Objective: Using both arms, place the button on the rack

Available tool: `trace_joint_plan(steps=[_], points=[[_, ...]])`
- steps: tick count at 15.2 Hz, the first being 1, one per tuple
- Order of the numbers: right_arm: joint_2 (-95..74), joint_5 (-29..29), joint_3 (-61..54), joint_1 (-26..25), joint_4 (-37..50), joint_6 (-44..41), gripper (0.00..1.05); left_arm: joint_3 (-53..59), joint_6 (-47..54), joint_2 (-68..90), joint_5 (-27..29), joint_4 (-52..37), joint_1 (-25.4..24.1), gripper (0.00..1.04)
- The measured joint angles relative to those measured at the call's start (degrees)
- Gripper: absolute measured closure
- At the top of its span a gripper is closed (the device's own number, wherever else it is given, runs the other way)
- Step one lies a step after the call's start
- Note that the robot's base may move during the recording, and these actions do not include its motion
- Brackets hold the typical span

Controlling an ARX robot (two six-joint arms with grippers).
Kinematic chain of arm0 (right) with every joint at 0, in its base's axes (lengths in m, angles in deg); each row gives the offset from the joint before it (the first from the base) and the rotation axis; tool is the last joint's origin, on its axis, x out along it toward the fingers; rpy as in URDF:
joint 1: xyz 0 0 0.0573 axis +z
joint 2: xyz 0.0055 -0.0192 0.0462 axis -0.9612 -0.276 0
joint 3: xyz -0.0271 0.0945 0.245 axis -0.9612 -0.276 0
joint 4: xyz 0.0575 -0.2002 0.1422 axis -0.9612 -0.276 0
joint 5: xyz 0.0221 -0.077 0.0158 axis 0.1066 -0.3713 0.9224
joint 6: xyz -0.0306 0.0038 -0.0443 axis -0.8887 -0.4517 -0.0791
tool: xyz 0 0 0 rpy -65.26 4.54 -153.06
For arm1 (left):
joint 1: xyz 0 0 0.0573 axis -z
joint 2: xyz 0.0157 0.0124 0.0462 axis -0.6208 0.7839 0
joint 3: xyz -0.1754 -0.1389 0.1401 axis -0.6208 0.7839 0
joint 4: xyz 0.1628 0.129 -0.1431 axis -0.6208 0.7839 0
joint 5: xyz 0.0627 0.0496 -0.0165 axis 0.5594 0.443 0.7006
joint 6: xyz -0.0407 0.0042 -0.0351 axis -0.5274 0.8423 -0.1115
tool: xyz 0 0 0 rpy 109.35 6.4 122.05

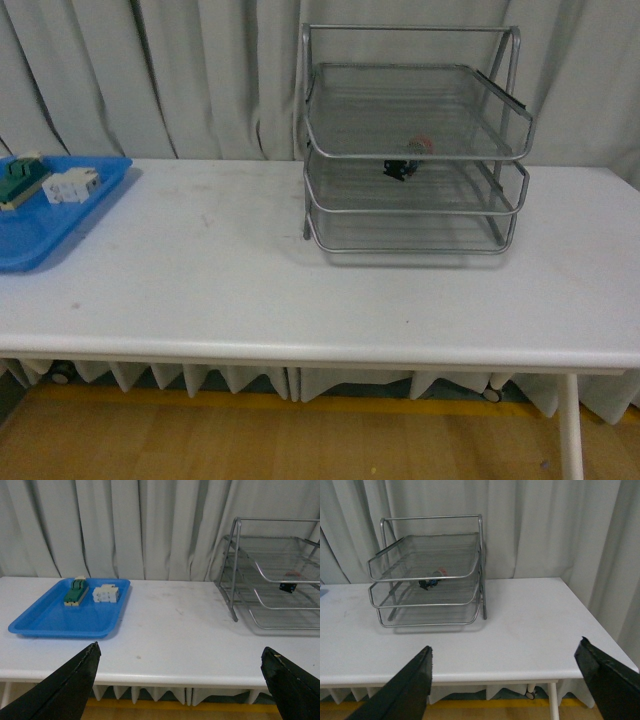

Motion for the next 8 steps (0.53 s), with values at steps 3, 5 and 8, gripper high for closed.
trace_joint_plan(steps=[3,5,8], points=[[0.0,0.0,0.0,0.0,-0.02,-0.02,0.07,0.0,0.0,0.0,0.02,0.0,0.0,0.07],[0.0,0.0,0.0,0.0,-0.02,-0.02,0.06,0.0,0.0,0.0,0.02,0.0,0.0,0.07],[0.0,0.0,0.0,0.0,-0.02,-0.02,0.06,0.0,0.0,0.0,0.0,0.0,0.0,0.07]])
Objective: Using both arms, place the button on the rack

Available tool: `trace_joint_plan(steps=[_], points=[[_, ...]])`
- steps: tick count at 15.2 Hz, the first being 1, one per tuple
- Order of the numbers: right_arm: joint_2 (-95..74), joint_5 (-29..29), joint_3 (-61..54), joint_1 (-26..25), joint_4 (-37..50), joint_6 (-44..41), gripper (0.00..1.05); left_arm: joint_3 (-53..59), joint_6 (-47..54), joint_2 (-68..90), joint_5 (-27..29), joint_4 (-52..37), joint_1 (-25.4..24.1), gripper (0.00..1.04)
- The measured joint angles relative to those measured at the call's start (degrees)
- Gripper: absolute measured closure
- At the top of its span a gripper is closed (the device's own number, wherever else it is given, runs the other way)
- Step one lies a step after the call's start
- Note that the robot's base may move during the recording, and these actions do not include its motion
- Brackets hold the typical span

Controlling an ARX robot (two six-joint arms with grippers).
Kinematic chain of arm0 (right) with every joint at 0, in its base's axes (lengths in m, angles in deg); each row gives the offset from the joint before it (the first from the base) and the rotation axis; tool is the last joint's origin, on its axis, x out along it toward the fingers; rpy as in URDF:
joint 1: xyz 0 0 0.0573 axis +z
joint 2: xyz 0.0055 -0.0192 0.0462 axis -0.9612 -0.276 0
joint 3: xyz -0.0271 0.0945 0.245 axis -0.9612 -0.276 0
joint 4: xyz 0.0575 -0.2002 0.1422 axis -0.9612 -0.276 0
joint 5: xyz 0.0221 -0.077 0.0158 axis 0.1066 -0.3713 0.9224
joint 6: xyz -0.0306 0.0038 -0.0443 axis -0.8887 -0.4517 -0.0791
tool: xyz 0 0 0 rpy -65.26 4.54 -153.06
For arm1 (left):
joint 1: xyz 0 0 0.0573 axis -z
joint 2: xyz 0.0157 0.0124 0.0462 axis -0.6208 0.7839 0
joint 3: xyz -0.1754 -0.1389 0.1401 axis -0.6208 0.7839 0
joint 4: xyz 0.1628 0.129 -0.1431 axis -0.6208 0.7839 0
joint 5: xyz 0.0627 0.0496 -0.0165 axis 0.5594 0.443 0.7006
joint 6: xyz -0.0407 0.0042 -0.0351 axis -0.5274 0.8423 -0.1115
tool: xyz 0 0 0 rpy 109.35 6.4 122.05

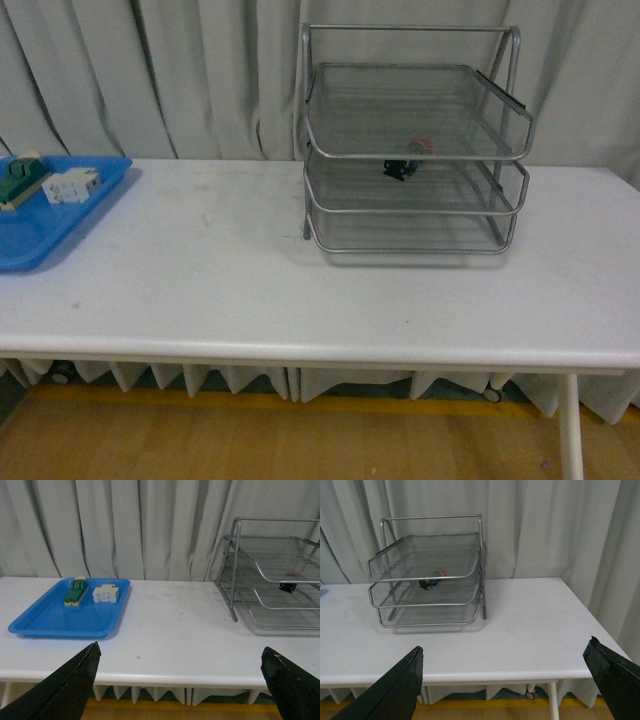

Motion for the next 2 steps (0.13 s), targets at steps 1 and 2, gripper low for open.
trace_joint_plan(steps=[1,2], points=[[0.0,0.0,0.0,0.0,0.0,0.02,0.06,0.0,0.0,0.0,0.02,0.02,0.0,0.07],[0.0,0.0,0.0,0.0,0.0,0.0,0.06,0.0,0.0,0.0,0.02,0.0,0.0,0.07]])
